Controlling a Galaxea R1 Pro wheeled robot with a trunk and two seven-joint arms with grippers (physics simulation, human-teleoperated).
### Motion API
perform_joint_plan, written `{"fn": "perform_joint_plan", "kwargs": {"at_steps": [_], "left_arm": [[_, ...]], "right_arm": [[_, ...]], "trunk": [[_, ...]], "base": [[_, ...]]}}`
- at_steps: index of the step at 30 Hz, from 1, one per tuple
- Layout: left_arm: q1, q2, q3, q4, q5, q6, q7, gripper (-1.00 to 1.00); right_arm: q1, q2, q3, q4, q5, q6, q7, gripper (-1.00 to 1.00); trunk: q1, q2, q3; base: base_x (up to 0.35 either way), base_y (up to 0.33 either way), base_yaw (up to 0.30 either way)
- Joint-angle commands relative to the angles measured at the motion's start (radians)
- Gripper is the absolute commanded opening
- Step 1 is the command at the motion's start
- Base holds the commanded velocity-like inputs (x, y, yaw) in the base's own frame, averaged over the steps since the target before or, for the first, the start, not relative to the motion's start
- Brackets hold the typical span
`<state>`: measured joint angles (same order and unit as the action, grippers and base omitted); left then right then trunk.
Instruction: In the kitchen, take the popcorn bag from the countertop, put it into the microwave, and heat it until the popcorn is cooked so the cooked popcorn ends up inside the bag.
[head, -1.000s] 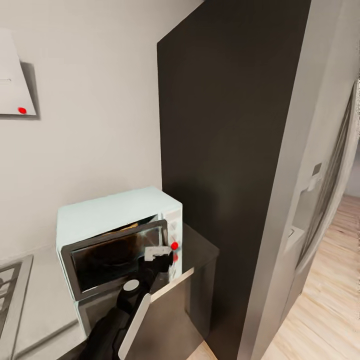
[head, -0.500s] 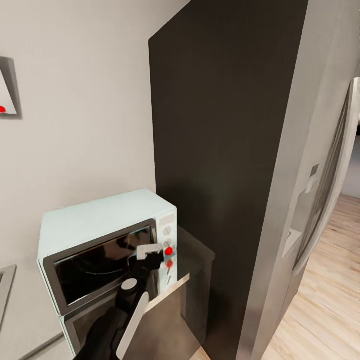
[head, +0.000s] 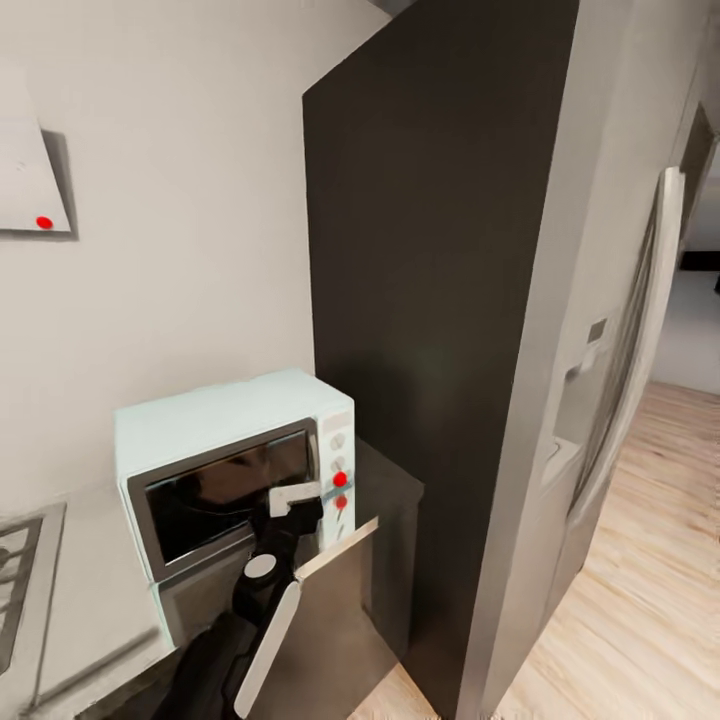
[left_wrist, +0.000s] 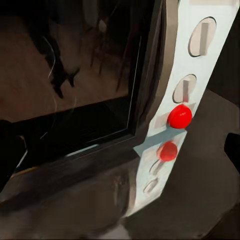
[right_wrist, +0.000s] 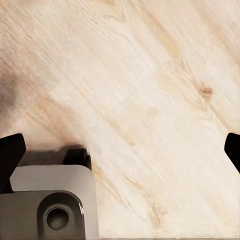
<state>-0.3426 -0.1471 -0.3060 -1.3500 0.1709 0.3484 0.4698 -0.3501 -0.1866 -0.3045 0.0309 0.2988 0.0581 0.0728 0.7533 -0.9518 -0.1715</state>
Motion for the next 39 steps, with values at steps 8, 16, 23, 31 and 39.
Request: {"fn": "perform_joint_plan", "kwargs": {"at_steps": [8,16,23,31,39], "left_arm": [[-0.001,-0.002,-0.122,0.002,0.009,0.004,0.009,1.0],[-0.001,-0.008,-0.164,0.061,0.227,0.011,0.007,1.0],[-0.001,-0.009,-0.163,0.778,0.464,-0.002,-0.206,1.0],[0.004,0.006,-0.154,1.325,0.483,-0.145,-0.282,1.0],[0.044,0.032,-0.153,1.35,0.519,-0.342,-0.282,1.0]], "right_arm": [[-0.001,-0.001,-0.008,0.001,0.01,-0.007,0.002,1.0],[-0.001,-0.001,-0.005,0.001,0.014,0.003,0.002,1.0],[-0.001,0.002,0.0,0.002,0.02,0.003,0.004,1.0],[-0.001,0.015,0.001,0.002,0.019,0.003,0.003,1.0],[-0.001,0.012,0.001,0.003,0.019,0.008,0.006,1.0]], "trunk": [[-0.001,-0.001,-0.001],[-0.001,-0.001,-0.001],[-0.001,-0.001,-0.001],[-0.001,-0.001,-0.001],[-0.001,-0.001,-0.001]], "base": [[-0.346,0.0,0.0],[-0.346,0.0,0.0],[-0.273,0.0,0.0],[-0.013,0.0,0.0],[0.0,0.0,0.042]]}}
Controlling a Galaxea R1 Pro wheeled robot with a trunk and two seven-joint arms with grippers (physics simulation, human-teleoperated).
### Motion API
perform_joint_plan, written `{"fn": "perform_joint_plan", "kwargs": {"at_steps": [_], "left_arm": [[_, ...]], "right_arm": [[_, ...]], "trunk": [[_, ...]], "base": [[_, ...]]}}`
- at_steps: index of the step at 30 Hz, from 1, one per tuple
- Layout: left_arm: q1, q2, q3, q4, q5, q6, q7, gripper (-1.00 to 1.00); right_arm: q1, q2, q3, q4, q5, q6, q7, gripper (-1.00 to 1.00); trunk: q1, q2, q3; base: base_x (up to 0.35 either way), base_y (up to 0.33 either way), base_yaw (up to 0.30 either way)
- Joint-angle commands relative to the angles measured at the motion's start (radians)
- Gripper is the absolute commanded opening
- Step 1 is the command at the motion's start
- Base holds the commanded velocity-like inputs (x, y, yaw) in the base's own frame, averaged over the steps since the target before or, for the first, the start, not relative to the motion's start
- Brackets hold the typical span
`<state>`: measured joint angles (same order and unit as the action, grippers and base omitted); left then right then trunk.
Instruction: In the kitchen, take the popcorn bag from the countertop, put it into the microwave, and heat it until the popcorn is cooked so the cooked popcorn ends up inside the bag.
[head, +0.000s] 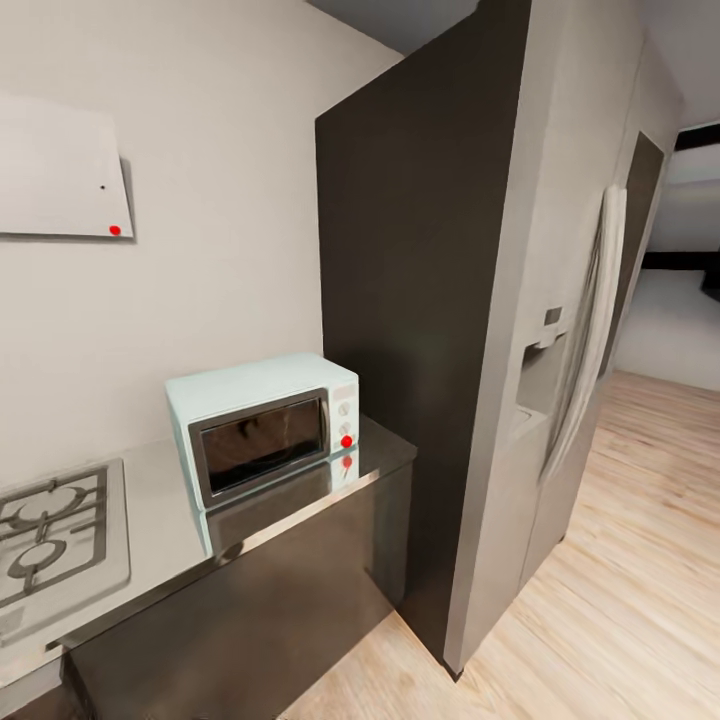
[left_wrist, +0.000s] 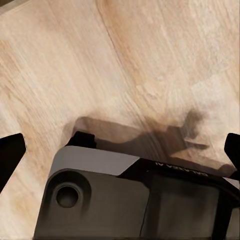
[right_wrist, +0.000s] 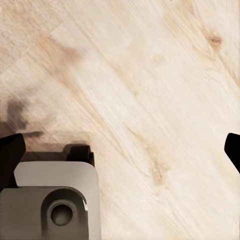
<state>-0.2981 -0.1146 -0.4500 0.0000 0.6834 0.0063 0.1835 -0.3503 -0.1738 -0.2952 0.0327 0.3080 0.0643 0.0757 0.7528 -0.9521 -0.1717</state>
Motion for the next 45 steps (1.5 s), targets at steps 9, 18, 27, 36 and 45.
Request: {"fn": "perform_joint_plan", "kwargs": {"at_steps": [9,18,27,36,45], "left_arm": [[0.078,0.006,-0.009,0.0,0.013,-0.048,0.004,1.0],[0.088,0.007,-0.008,0.0,0.101,-0.087,0.004,1.0],[0.088,0.006,-0.009,0.0,0.102,-0.089,0.004,1.0],[0.088,0.006,-0.009,0.0,0.102,-0.089,0.004,1.0],[0.088,0.005,-0.009,0.0,0.102,-0.089,0.004,1.0]], "right_arm": [[-0.001,-0.002,-0.006,0.0,0.019,0.002,0.002,1.0],[-0.001,0.0,-0.003,-0.002,0.061,0.003,-0.007,1.0],[-0.001,0.002,-0.004,-0.001,0.124,-0.005,-0.022,1.0],[-0.001,0.001,-0.004,0.0,0.124,-0.01,-0.023,1.0],[-0.001,0.0,-0.005,0.0,0.123,-0.011,-0.024,1.0]], "trunk": [[0.0,-0.001,-0.006],[0.0,-0.001,-0.012],[0.0,-0.001,-0.017],[0.0,-0.001,-0.023],[0.0,-0.001,-0.029]], "base": [[0.0,0.0,0.275],[0.0,0.0,0.291],[0.0,0.0,0.298],[0.0,0.0,0.298],[0.0,0.0,0.298]]}}
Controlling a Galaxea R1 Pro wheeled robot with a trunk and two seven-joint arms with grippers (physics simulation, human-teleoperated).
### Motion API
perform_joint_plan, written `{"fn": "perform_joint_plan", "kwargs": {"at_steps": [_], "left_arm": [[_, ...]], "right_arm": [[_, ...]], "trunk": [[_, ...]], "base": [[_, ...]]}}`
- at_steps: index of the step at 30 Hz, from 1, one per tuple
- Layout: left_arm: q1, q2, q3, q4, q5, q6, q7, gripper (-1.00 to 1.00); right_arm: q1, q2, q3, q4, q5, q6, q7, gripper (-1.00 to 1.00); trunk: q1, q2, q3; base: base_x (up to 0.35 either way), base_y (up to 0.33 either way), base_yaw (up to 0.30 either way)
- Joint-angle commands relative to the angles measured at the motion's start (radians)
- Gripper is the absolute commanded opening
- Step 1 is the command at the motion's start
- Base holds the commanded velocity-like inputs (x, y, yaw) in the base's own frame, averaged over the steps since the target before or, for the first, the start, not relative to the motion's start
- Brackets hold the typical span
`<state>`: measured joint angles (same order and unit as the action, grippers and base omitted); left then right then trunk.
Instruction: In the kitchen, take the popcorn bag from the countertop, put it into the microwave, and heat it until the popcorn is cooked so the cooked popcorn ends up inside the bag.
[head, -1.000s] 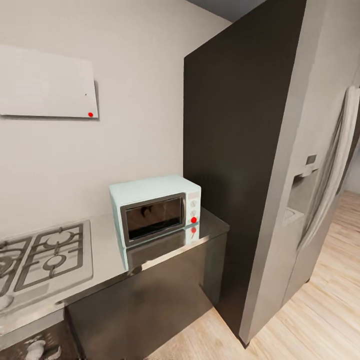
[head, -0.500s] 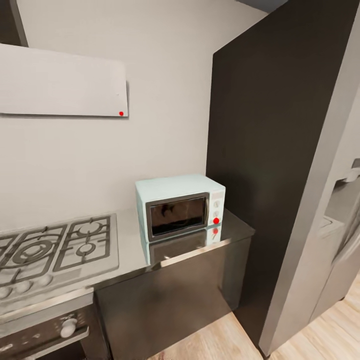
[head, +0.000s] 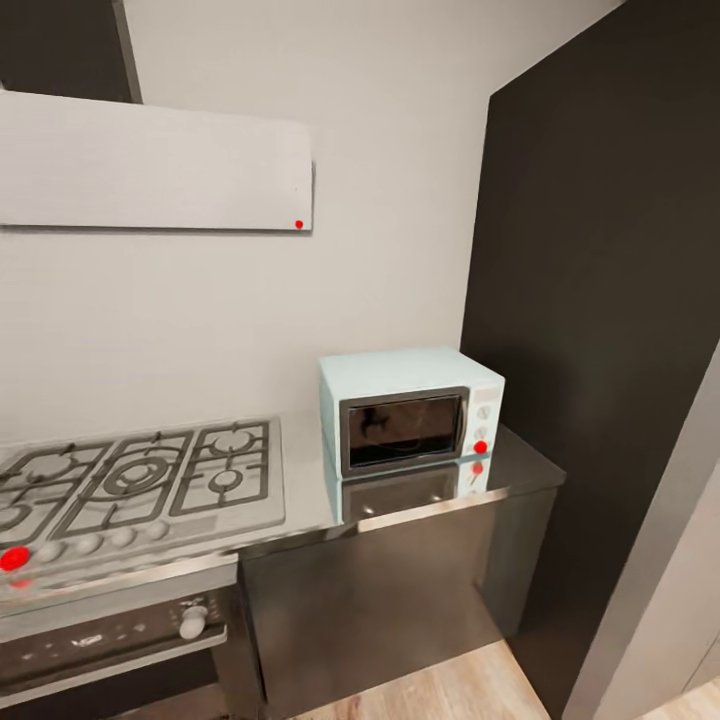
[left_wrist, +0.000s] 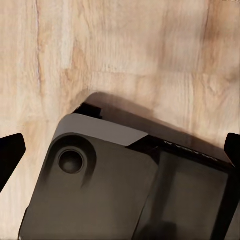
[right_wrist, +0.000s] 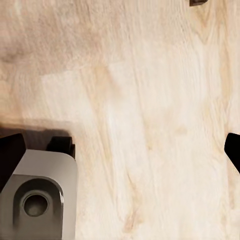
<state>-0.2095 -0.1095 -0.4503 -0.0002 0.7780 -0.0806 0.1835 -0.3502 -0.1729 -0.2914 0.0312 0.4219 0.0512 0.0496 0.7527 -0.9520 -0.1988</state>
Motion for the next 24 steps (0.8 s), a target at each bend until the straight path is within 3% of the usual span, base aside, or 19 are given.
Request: {"fn": "perform_joint_plan", "kwargs": {"at_steps": [1,14,24], "left_arm": [[-0.001,-0.001,-0.008,0.0,0.007,-0.002,0.004,1.0],[-0.001,-0.004,-0.01,0.0,0.006,0.0,0.004,1.0],[-0.001,-0.004,-0.009,0.0,0.007,0.001,0.004,1.0]], "right_arm": [[-0.001,-0.001,-0.008,0.001,0.009,0.002,0.003,1.0],[-0.001,0.0,-0.008,0.001,0.009,0.001,0.001,1.0],[-0.001,-0.003,-0.009,0.001,0.005,-0.018,0.0,1.0]], "trunk": [[0.0,-0.001,-0.002],[0.0,-0.001,-0.01],[0.0,-0.001,-0.011]], "base": [[0.0,0.0,0.298],[0.0,-0.002,0.298],[0.111,-0.241,0.04]]}}
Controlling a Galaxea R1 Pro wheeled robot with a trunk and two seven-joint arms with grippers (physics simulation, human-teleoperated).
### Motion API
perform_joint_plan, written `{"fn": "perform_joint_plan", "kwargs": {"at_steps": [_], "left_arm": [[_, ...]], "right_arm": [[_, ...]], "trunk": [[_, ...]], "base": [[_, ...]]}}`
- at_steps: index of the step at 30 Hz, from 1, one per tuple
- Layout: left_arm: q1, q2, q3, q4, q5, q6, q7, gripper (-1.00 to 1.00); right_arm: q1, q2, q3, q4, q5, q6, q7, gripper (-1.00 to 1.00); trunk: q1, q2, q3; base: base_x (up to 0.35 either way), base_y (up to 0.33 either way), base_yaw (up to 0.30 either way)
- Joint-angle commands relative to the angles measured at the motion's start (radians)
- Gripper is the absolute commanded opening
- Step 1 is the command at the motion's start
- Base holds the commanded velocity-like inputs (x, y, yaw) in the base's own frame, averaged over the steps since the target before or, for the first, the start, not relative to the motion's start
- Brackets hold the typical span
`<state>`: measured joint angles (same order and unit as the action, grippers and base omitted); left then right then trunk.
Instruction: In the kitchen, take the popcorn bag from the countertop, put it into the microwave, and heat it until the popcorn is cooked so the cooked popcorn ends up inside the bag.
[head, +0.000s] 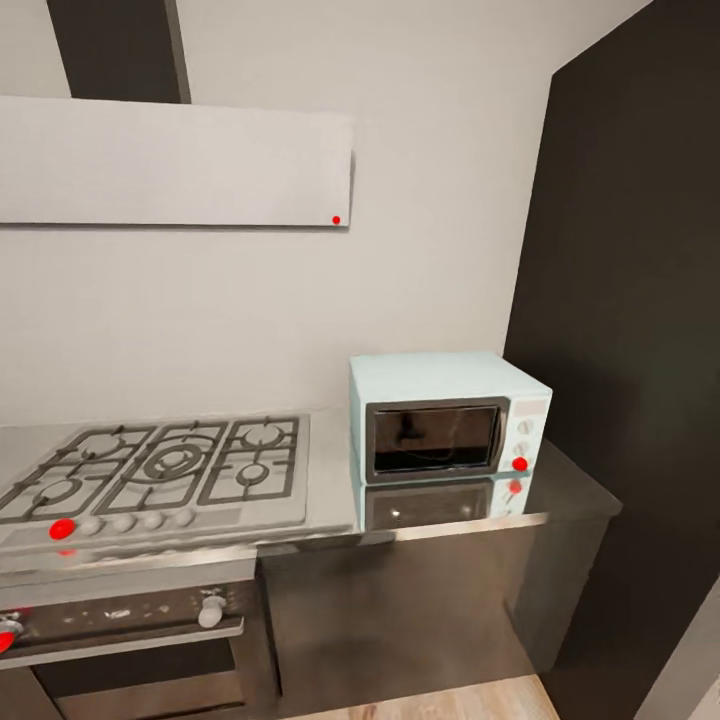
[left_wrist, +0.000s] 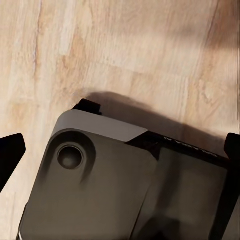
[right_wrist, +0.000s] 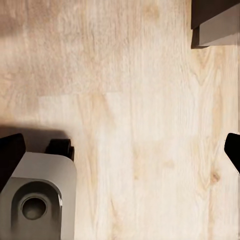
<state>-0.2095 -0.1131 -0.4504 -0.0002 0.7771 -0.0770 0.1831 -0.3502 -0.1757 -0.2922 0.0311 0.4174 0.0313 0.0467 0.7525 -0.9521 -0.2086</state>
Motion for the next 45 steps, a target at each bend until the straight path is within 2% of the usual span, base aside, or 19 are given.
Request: {"fn": "perform_joint_plan", "kwargs": {"at_steps": [1,15,28,35,45], "left_arm": [[-0.001,0.0,-0.008,0.0,0.008,-0.003,0.004,1.0],[-0.001,0.0,-0.009,0.0,0.008,-0.004,0.006,1.0],[-0.001,0.0,-0.008,0.0,0.008,-0.005,0.006,1.0],[-0.001,0.001,-0.008,0.0,0.009,-0.006,0.006,1.0],[-0.001,0.003,-0.008,0.0,0.01,-0.006,0.006,1.0]], "right_arm": [[-0.001,-0.001,-0.008,0.001,0.009,0.0,0.003,1.0],[-0.001,-0.011,-0.008,0.001,0.01,0.016,0.007,1.0],[-0.001,-0.011,-0.01,0.001,0.009,0.016,0.004,1.0],[-0.001,-0.011,-0.01,0.001,0.009,0.015,0.004,1.0],[-0.001,-0.011,-0.01,0.001,0.009,0.014,0.004,1.0]], "trunk": [[0.0,-0.001,-0.001],[0.0,-0.001,-0.001],[0.0,-0.001,-0.001],[0.0,-0.001,-0.001],[0.0,-0.001,-0.006]], "base": [[0.128,-0.261,0.0],[0.12,-0.262,0.0],[0.011,-0.276,0.005],[0.0,-0.248,0.208],[0.0,-0.018,0.271]]}}
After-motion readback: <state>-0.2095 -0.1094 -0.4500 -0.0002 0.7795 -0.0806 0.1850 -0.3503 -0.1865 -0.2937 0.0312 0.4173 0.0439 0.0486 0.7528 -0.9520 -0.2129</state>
